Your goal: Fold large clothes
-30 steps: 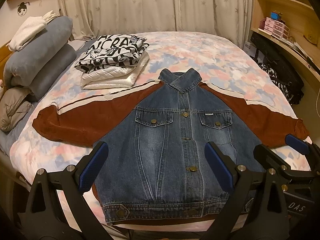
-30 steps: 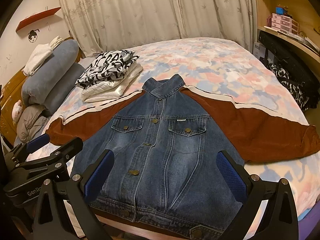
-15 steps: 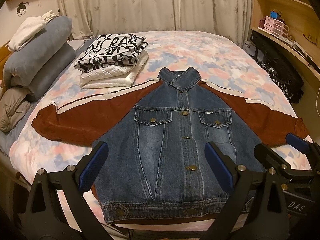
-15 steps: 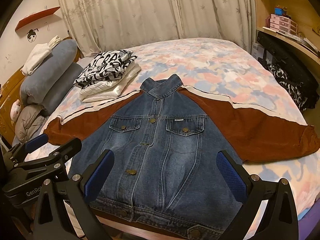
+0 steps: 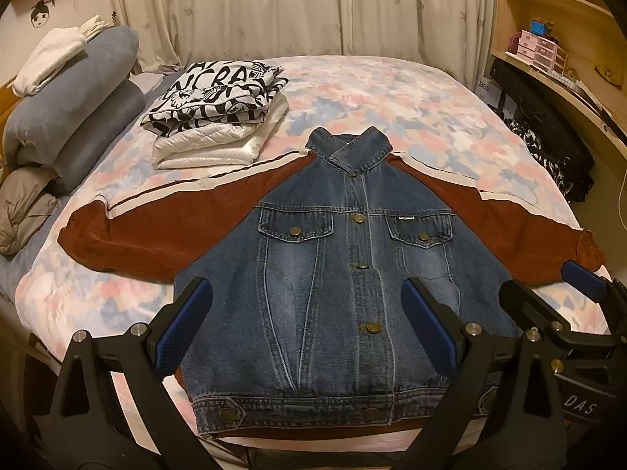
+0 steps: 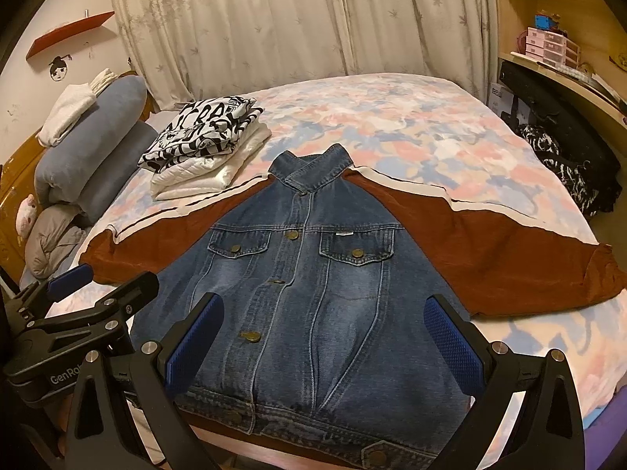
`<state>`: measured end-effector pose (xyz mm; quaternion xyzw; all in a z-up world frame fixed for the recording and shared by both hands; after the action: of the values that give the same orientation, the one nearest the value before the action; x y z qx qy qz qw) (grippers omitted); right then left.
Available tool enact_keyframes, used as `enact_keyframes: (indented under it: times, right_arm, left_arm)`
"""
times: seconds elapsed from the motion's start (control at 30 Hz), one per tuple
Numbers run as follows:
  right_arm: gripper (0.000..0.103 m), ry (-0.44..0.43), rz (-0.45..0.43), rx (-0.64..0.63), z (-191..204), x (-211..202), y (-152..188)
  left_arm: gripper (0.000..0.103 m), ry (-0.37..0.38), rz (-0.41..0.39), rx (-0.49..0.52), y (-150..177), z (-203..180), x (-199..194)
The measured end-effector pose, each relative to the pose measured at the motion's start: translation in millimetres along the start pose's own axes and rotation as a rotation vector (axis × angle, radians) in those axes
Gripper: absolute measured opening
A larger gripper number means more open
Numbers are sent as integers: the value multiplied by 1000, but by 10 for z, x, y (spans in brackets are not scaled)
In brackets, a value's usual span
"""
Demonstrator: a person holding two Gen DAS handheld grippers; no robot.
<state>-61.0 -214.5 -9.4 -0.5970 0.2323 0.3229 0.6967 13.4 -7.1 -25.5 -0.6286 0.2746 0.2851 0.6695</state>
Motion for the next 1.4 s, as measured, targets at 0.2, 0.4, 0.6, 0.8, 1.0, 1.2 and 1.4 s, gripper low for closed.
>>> enact_keyframes:
  times: [0.2,0.4,0.6,0.8,1.0,1.2,1.4]
  right_arm:
    - [103,11,3,-2,30,11,-3]
    - [103,26,0,-22,44,18,-31]
    - [103,59,-26,-50,20,-48,-117]
    - [103,80,-64,-63,-74,-190,-274]
    - [103,129,-117,-89,-256,-420,-450]
    - [103,198,-177,-99,-512,-659,-677]
    - [103,278,-269,-67,-952,-986,-910]
  left_arm:
    - [96,17,20,-7,-4,-6,33]
    - [96,40,38,-3,-28,-72,92]
    - [96,65,37,16,-121,-149,82]
    - [96,150,34,1,-298,-262,62]
    - [96,159,-8,30,-532,-506,17]
    - [96,202,-42,54,-822,-811,-36]
    - [96,223,-115,93,-1093,-1210,-81]
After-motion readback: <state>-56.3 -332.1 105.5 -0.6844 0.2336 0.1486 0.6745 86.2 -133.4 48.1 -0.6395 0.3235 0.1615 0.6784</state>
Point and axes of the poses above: each gripper's, at about its wrist camera, not at the fingertips, and x roughly the way its jaws point, z to its left, y to its underside, the point moved 2 cm from there along x, roughly the way its jaws point, and after that the axes turned 4 degrees about -y, right-handed, at the moved point
